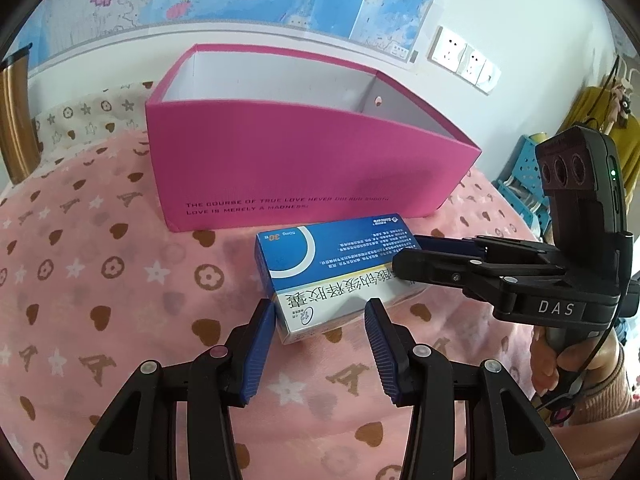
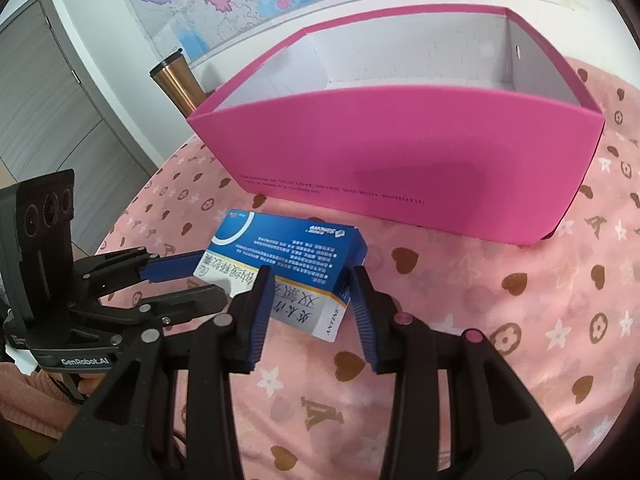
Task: Organize rigid objects
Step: 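Lift the medicine box with the right tool toward the magenta box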
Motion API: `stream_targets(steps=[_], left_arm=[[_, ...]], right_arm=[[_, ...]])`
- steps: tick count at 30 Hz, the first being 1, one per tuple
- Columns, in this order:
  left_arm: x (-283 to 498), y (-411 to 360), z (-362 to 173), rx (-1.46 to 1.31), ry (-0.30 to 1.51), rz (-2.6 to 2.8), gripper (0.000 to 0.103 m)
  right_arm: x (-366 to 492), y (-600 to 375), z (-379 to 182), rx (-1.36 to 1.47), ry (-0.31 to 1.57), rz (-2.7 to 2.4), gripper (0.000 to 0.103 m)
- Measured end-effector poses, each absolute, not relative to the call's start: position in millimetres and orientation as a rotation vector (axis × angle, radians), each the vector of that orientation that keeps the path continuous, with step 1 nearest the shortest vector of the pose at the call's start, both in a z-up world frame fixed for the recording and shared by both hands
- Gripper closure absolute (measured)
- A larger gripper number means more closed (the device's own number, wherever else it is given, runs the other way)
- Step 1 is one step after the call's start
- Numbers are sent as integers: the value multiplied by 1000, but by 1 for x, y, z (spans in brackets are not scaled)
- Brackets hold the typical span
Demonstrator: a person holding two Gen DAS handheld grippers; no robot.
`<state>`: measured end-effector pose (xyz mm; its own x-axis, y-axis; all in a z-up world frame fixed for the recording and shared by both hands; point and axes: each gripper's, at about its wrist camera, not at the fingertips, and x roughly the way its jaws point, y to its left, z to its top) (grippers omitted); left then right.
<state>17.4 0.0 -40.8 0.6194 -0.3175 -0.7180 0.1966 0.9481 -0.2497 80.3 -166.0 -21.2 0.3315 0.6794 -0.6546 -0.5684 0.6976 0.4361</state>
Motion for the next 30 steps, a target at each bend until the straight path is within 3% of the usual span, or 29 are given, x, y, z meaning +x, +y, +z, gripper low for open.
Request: stream_targets(steps=[30], left_arm=[[14, -2, 6, -114, 721, -291, 57]], right_arm=[[76, -172, 37, 104, 784, 816, 61]])
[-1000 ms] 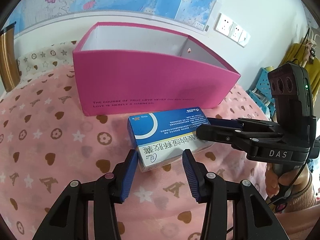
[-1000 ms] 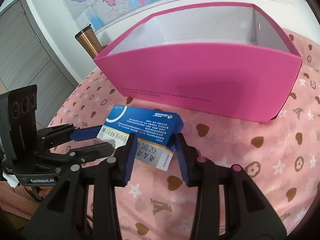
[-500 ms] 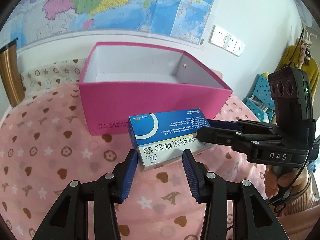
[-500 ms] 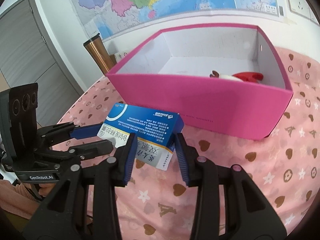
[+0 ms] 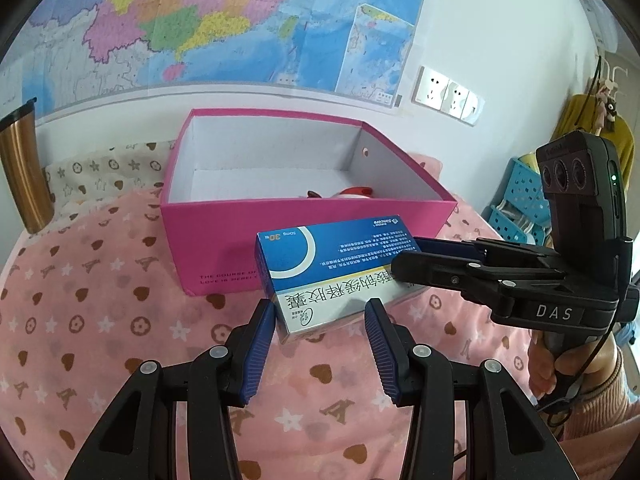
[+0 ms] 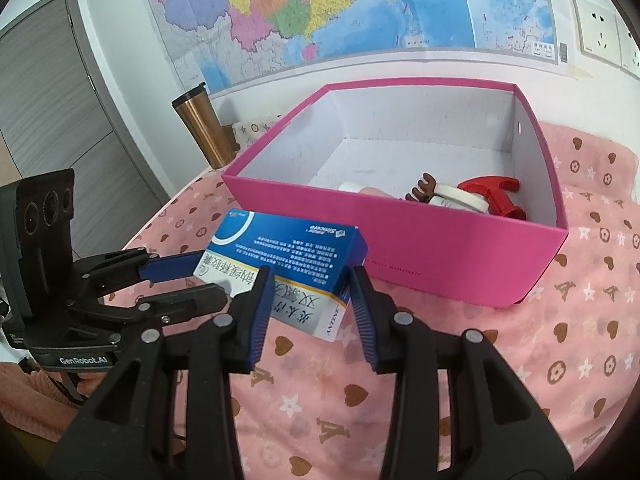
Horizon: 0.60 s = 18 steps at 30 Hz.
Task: Organize rigid objects
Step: 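Lift the medicine box with the right tool toward the magenta box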
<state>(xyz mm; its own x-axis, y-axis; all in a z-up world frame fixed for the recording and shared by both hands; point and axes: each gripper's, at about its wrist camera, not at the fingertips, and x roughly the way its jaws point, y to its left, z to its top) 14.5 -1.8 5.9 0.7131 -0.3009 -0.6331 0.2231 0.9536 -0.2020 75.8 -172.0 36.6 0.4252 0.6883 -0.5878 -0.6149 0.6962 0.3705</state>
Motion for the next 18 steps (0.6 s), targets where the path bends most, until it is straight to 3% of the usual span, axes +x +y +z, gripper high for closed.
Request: stream_targets(steps=[18], left_arm=[[19, 1, 25, -90, 661, -269, 55]], right_arm=[[83, -168, 64, 82, 708, 815, 61]])
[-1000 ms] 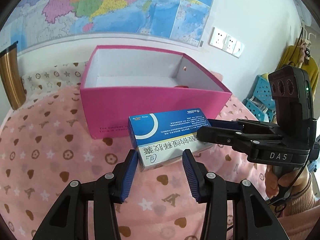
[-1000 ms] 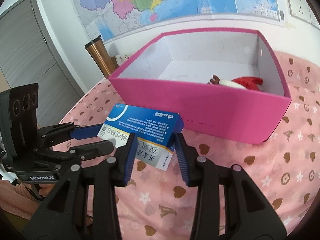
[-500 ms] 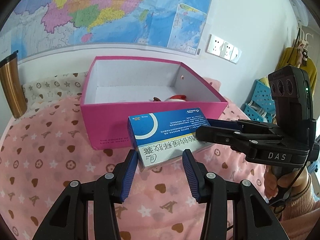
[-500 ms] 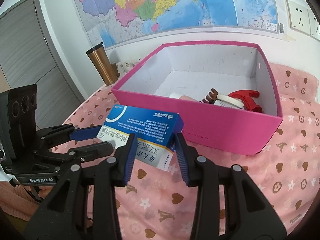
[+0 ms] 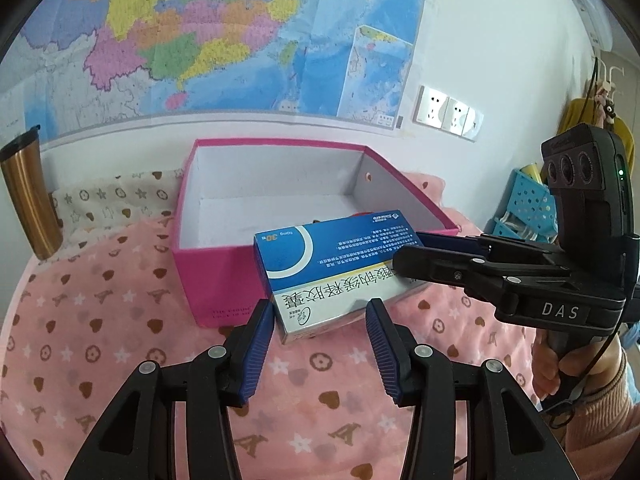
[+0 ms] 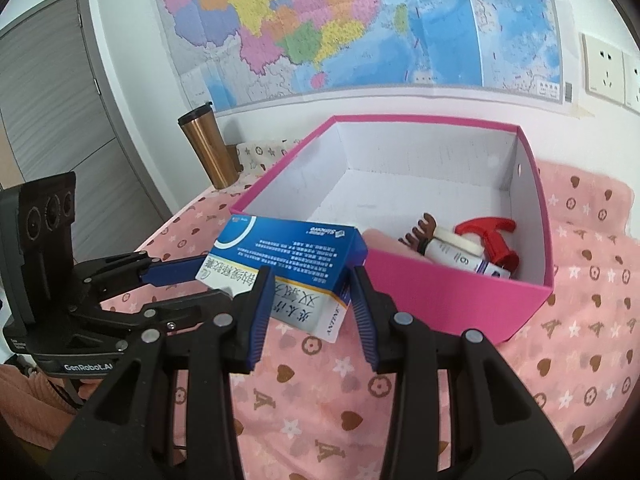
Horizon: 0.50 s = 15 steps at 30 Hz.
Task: Organize rigid objects
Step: 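Lift the medicine box with the right tool toward the magenta box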
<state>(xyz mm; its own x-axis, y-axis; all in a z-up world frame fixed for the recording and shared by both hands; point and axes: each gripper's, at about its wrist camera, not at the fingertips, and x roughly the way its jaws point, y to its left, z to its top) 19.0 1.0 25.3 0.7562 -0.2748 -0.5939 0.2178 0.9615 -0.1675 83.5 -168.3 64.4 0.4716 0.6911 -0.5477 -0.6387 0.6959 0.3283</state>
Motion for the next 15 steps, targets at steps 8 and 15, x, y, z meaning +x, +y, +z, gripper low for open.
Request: stream_targets(steps=[8, 15], left_arm=[[25, 5, 32, -93, 641, -263, 55], [32, 7, 36, -90, 630, -259, 55]], right_arm=[[89, -166, 74, 75, 688, 819, 61], [97, -165, 79, 77, 677, 815, 61]])
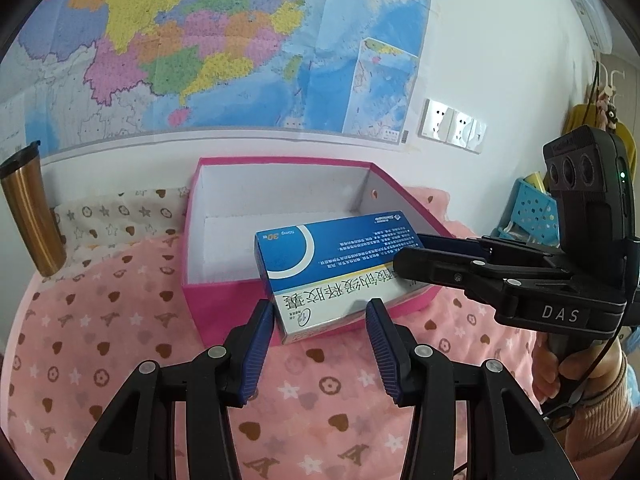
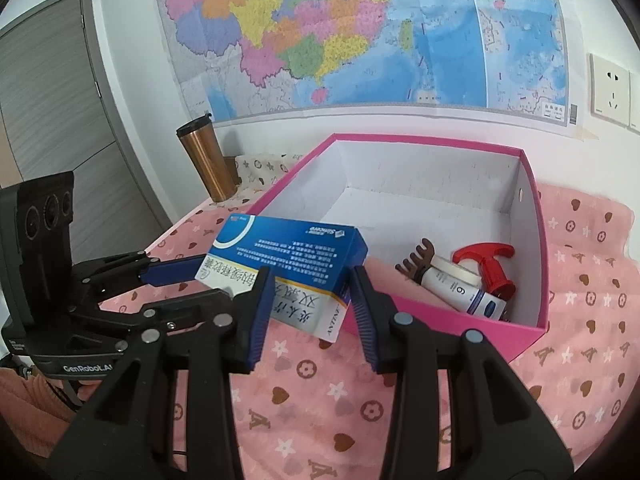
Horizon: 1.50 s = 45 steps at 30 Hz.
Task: Organize rigid objects
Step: 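Lift the medicine box with the right tool toward the magenta box, then lower the medicine box into the magenta box with the right tool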
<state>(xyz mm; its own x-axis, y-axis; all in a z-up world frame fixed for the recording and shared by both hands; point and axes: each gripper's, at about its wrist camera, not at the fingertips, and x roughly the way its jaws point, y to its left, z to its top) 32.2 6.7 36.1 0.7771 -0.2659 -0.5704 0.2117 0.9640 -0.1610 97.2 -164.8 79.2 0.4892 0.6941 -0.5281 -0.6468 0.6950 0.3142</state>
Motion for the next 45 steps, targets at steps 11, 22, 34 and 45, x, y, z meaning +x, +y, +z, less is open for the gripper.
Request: stream_targets(steps=[11, 22, 34, 45], left_arm=[[39, 8, 40, -88, 618, -255, 55], [49, 12, 45, -87, 609, -246, 55], [63, 18, 45, -103, 621, -242, 55], [78, 22, 46, -109, 629, -237, 55]], right_arm=[[105, -164, 85, 76, 664, 813, 61], [115, -160, 92, 71, 651, 812, 61], [127, -155, 92, 67, 656, 808, 61], [140, -152, 88, 90, 673, 806, 61]])
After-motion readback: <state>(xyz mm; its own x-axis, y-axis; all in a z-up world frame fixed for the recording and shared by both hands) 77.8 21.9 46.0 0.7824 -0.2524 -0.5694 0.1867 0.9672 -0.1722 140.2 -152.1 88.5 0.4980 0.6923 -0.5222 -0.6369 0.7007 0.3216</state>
